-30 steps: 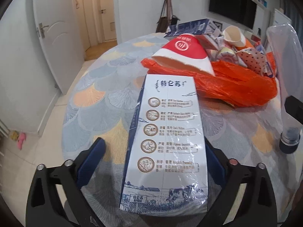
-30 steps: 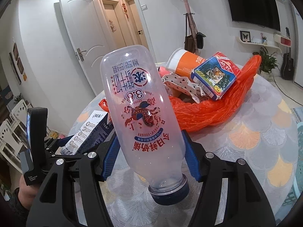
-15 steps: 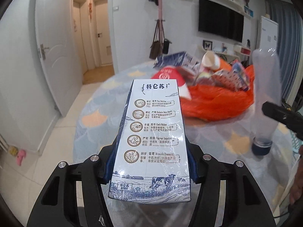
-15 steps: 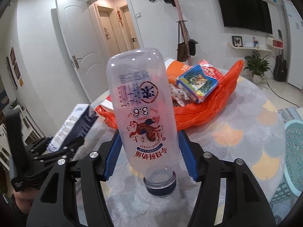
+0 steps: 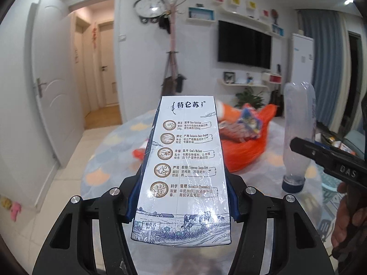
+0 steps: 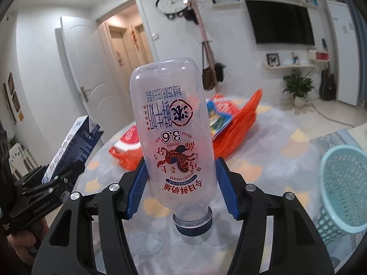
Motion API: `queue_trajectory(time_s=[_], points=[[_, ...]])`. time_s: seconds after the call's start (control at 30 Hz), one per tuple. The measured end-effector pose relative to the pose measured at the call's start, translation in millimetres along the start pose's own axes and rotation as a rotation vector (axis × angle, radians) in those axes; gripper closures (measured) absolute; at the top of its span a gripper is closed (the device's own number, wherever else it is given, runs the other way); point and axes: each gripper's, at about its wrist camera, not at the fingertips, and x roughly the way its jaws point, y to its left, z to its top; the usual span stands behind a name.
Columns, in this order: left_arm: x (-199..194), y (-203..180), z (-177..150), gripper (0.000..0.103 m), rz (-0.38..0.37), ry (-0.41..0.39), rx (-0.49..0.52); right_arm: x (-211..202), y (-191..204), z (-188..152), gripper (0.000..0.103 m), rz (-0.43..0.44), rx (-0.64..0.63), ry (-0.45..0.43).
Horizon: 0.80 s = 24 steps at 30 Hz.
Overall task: Collect trash
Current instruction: 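Carry the carton and bottle in both grippers over the blue basket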
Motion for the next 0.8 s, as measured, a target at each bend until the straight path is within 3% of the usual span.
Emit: queue_trajectory(time_s=[0.37, 0.8], points=[[32, -98, 28, 0.046, -0.222, 0.013, 0.116, -43, -69, 4, 0.047, -0.169, 0.062, -0.100], [102, -244, 45, 0.046, -0.489, 0.089, 0.264, -112, -232, -26, 0.047, -0.439, 0.280, -0.167]])
